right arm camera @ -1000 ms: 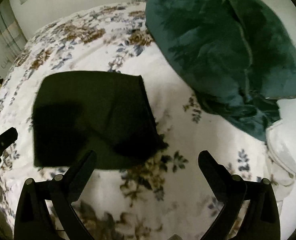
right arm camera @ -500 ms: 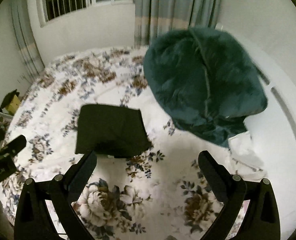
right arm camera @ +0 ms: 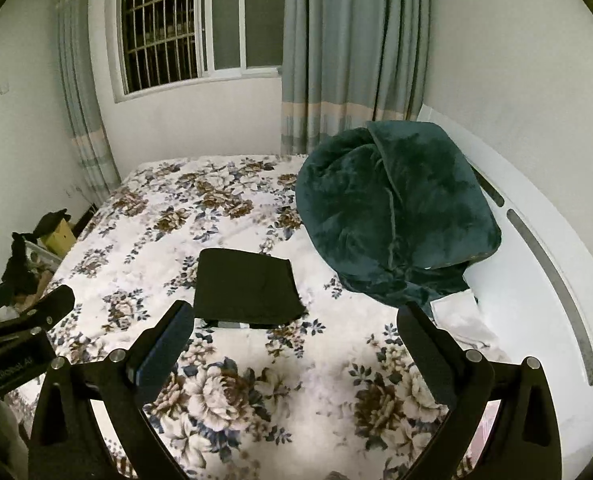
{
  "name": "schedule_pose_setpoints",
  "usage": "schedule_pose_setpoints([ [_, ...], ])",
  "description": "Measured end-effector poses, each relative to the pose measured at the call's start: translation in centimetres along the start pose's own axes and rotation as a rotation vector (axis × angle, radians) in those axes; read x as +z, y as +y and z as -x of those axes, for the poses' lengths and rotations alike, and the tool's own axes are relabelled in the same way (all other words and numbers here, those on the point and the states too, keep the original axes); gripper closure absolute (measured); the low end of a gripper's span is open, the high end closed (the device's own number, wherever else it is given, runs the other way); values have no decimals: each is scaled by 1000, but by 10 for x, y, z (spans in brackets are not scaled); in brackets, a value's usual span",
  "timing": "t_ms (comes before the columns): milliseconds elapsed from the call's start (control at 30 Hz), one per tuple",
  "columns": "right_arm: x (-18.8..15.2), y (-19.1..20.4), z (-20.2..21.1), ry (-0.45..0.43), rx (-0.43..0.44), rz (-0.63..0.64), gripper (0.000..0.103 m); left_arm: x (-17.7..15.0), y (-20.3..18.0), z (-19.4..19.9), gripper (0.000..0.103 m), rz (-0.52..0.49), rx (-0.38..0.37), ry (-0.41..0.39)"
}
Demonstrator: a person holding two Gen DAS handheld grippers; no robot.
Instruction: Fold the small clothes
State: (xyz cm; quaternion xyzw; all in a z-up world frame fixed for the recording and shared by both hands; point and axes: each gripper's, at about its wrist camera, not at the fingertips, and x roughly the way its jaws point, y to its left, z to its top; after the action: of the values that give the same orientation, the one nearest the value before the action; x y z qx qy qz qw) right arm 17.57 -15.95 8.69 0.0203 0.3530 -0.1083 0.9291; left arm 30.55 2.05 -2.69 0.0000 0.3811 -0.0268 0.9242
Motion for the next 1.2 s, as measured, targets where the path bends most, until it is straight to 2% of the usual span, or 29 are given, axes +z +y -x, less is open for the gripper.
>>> schedule_pose_setpoints([
  [133, -12, -7, 38, -32, -4, -6, 0, -11, 3, 25, 0, 12, -2, -22],
  [300, -21, -14, 65, -45, 2, -10, 0, -21, 5, 48, 0, 9, -4, -35],
  [567, -24, -20, 85, -72, 11, 16, 0, -36, 3, 69, 0, 8, 15, -52],
  [1200, -20, -18, 90, -91, 29, 56, 0, -47, 4, 86, 0, 11, 35, -67],
])
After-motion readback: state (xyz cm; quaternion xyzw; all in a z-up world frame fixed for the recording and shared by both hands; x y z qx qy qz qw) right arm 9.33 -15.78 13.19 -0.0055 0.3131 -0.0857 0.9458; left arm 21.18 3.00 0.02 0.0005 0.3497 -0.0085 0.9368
